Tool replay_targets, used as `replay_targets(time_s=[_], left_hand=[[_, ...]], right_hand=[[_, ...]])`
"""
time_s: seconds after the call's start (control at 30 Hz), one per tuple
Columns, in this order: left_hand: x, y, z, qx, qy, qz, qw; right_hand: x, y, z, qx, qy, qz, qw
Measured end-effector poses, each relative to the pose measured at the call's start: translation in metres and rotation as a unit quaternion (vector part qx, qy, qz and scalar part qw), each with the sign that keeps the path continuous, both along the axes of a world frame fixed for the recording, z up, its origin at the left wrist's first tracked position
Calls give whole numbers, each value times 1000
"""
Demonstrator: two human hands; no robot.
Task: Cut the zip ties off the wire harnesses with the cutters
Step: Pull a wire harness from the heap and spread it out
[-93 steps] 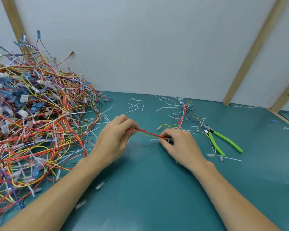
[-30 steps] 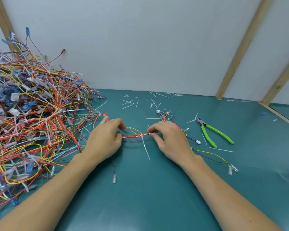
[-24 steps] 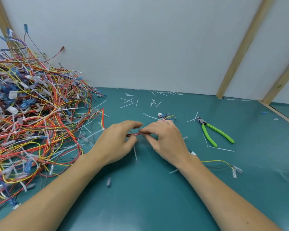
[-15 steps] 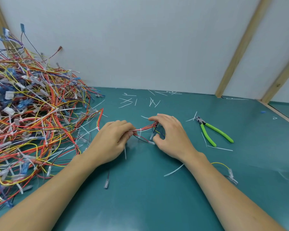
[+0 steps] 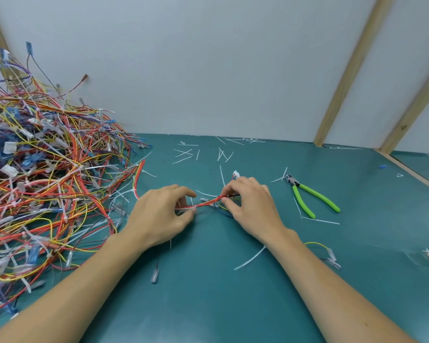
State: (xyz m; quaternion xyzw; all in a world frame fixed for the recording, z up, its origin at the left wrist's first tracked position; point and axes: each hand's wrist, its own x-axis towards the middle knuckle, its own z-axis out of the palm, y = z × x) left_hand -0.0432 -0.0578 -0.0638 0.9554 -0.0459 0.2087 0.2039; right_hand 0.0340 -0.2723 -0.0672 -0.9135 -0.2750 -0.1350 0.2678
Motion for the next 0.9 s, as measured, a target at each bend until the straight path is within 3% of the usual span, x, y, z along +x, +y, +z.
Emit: replay_targets(time_s=[0.17, 0.3, 0.47, 0.63, 0.9], left_hand=[[7, -3, -6, 10, 9, 31, 999], [8, 0, -7, -7, 38, -23, 999], [7, 2, -9, -11, 70, -64, 995], [8, 2, -9, -22, 70, -76, 994], [4, -13, -6, -22, 60, -165, 984]], right_hand=[[1, 3, 0, 43, -57, -8, 997], [-1, 6, 0, 49, -89, -19, 995], [0, 3, 2, 135, 5, -113, 984], [6, -5, -3, 76, 128, -199, 969], [7, 0, 3, 42, 165, -217, 961]])
